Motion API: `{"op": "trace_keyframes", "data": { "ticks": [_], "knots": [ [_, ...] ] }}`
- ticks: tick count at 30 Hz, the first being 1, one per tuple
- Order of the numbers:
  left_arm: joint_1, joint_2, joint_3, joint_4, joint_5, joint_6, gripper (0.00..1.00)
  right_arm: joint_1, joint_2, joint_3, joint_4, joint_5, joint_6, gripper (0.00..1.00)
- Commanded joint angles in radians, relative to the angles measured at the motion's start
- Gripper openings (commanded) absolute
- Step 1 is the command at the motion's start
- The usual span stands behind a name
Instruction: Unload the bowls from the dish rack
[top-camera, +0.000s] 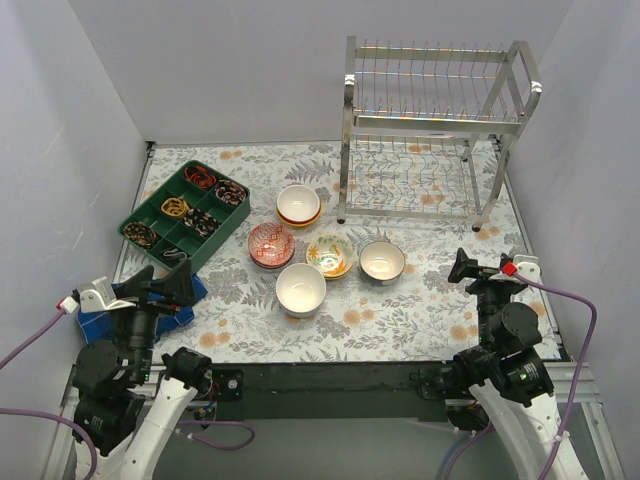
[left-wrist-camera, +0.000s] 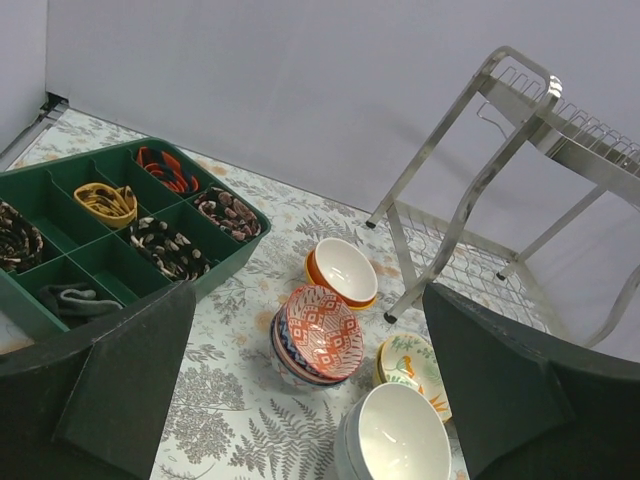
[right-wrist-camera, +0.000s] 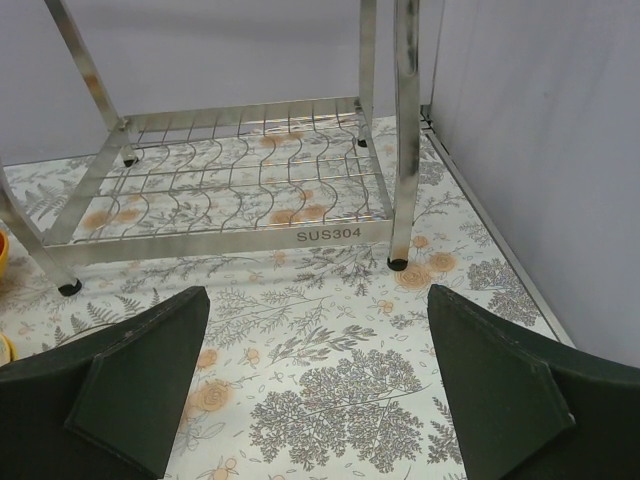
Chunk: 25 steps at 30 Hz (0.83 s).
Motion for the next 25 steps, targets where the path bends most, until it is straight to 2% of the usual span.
{"op": "trace_keyframes", "data": {
  "ticks": [1,25],
  "knots": [
    [-0.003,-0.101,-0.016,0.027,0.019,0.03,0.98,-0.002,-0.194,0.001,0.038,-0.002,-0.01,0.99],
    [-0.003,-0.1,-0.079,0.058,-0.027,0.036,0.98,-0.001,-0.195,-0.012,0.038,-0.026,-0.019,0.99]
  ]
}}
